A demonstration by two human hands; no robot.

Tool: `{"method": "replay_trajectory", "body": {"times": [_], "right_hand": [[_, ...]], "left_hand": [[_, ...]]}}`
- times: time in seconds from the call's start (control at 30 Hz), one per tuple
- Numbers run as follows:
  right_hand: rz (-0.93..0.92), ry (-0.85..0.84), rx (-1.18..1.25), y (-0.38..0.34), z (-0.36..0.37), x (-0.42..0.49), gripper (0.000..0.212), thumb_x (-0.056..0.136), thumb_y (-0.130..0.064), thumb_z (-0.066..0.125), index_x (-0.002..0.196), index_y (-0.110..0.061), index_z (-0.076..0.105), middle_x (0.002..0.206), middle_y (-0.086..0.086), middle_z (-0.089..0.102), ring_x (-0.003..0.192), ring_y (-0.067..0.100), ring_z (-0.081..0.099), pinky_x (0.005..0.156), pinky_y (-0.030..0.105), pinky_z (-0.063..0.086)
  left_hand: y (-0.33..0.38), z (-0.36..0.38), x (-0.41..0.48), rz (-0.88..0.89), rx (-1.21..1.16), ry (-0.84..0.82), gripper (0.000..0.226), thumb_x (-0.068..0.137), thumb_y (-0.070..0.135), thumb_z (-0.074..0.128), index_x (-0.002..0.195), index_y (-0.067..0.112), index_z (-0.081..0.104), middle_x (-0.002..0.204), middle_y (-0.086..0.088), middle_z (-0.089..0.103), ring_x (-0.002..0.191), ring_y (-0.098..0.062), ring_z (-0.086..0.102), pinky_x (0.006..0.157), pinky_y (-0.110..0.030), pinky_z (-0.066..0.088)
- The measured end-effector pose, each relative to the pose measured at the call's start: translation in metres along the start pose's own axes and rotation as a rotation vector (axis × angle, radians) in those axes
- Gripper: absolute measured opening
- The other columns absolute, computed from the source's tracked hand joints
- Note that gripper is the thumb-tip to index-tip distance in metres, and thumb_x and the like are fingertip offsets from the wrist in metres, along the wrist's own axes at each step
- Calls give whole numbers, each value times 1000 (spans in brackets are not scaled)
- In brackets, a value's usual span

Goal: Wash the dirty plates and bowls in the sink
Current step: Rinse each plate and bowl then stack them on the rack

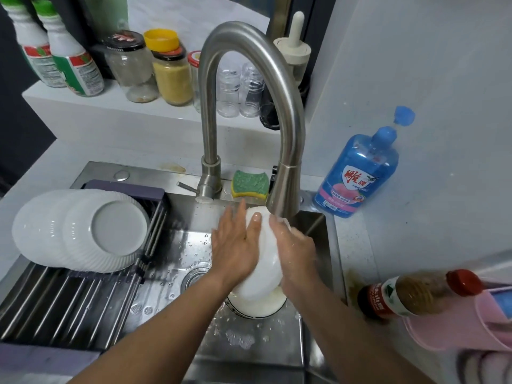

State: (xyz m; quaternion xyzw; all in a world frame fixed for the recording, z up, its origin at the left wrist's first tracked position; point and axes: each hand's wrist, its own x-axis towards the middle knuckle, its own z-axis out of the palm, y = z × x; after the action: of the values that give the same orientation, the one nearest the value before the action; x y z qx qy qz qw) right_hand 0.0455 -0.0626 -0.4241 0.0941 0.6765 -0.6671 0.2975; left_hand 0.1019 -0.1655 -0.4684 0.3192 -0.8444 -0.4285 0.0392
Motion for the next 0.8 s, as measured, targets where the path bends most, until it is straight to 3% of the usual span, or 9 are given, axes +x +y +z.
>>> {"method": "replay_trajectory", "body": {"times": [0.07, 0.13, 0.2, 0.27, 0.33, 0.4, 0.53, 0.7, 0.8], "right_hand": [[11, -13, 12, 4, -3, -4, 22, 90, -37, 74, 80, -18, 71, 60, -4, 71, 57, 11, 67, 62, 29, 56], [1, -10, 6, 4, -2, -7, 24, 89, -40, 74, 82, -18, 70, 67, -2, 72, 66, 15, 67, 69, 34, 58], [3, -7, 18, 5, -2, -6, 28, 88, -43, 75, 81, -17, 69, 76, 4, 74, 75, 20, 69, 79, 42, 60], [12, -1, 9, 4, -2, -5, 32, 86, -46, 75, 87, -14, 70, 82, 12, 73, 78, 24, 66, 79, 45, 59], [-14, -1, -18, 2, -4, -3, 45, 84, -47, 77, 99, -5, 68, 83, 12, 66, 78, 25, 60, 73, 38, 51], [-33, -30, -66, 3, -10, 1, 50, 82, -49, 79, 102, -4, 68, 86, 13, 70, 79, 25, 65, 73, 39, 53], [-53, -142, -177, 4, -23, 8, 46, 75, -48, 85, 101, -14, 69, 100, 14, 76, 101, 39, 72, 90, 60, 57], [74, -357, -199, -5, -31, 11, 39, 81, -29, 82, 115, -11, 73, 103, 13, 78, 98, 33, 74, 93, 50, 58], [-45, -418, -244, -4, -30, 8, 34, 83, -21, 82, 114, -10, 73, 105, 13, 78, 101, 34, 74, 94, 51, 58]], "left_hand": [[-4, -5, 2, -82, -17, 29, 74, 97, 73, 7, 160, 38, 17, 168, 2, 22, 155, -18, 18, 125, -49, 16], [-7, -9, 2, -153, -111, 51, 69, 101, 68, 12, 155, 31, 35, 159, 1, 41, 145, -23, 38, 118, -45, 29], [-10, -11, 2, -246, -213, 63, 68, 104, 62, 15, 141, 19, 53, 144, -9, 57, 130, -29, 52, 111, -41, 37], [-14, -11, 3, -421, -409, 75, 71, 104, 64, 17, 118, 12, 64, 123, -14, 67, 112, -30, 61, 105, -40, 45], [-19, -12, 0, -628, -695, 37, 69, 102, 68, 23, 97, 13, 65, 103, -10, 71, 97, -29, 66, 94, -41, 52], [-26, -14, -4, -724, -862, 29, 60, 102, 65, 34, 94, 14, 64, 89, -9, 72, 82, -28, 67, 78, -38, 55], [-37, -12, -6, -736, -855, 72, 56, 104, 59, 41, 93, 11, 67, 83, -11, 74, 73, -28, 68, 64, -33, 54], [-39, -18, -3, -730, -823, 95, 65, 102, 65, 36, 100, 10, 70, 87, -14, 77, 75, -30, 70, 59, -31, 51], [-36, -24, -2, -771, -940, 40, 59, 103, 62, 37, 102, 12, 68, 69, -5, 76, 75, -27, 67, 62, -33, 51]]}}
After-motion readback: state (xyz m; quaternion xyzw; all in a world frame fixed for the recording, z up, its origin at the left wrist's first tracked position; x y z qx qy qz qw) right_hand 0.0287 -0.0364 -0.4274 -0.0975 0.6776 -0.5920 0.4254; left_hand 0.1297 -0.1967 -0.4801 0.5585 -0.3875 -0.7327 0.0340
